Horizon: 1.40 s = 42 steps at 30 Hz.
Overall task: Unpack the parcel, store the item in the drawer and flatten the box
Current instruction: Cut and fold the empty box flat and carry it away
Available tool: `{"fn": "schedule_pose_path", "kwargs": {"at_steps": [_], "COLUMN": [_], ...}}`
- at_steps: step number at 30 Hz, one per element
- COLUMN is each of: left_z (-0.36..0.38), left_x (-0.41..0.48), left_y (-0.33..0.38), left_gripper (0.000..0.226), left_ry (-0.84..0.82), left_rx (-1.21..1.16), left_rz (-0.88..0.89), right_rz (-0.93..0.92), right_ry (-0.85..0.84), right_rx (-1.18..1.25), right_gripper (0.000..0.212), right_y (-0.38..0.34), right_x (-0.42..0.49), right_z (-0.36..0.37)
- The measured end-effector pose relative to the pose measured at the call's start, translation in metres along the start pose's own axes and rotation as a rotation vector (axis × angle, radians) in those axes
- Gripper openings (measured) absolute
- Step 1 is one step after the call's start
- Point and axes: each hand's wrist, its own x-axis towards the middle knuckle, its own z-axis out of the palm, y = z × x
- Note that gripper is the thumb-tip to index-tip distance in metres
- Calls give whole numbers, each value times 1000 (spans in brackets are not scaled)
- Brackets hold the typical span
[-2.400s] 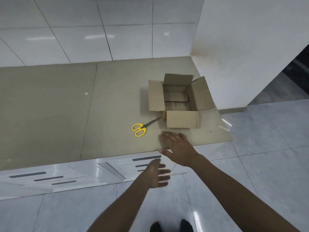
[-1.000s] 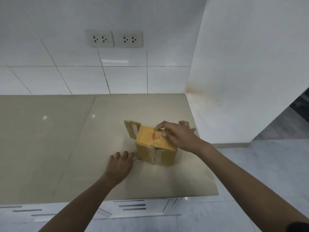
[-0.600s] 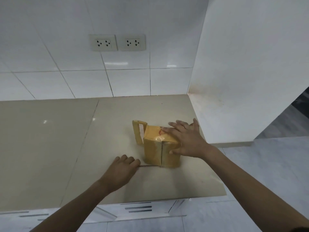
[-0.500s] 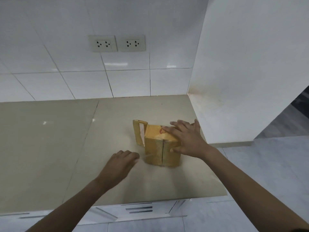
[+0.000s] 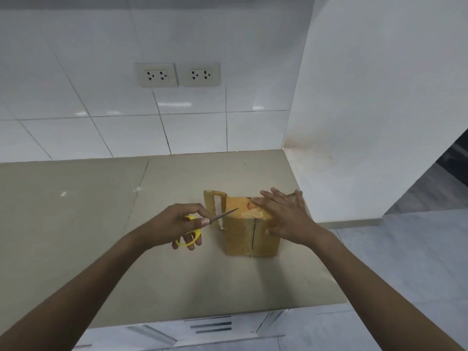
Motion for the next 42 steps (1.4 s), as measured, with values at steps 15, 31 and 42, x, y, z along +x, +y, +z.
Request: {"fn": "schedule_pose_path", "kwargs": {"at_steps": [15,31,42], "left_z": [20,101,93], "left_x": [51,-1,8], "left_y": [24,-78,-28], "left_gripper": [23,22,45], "left_ry": [-224,180,637], "left_rx": [161,1167,790], "left_rz": [59,480,546], "right_rz": [25,-62,-126], "right_ry": [-26,165,572], "right_rx": [14,-72,-66], "right_gripper": [83,75,14], "right_y": [-8,-18,-37], "right_x": [7,-4,-24], "right_z": [5,4,24]}}
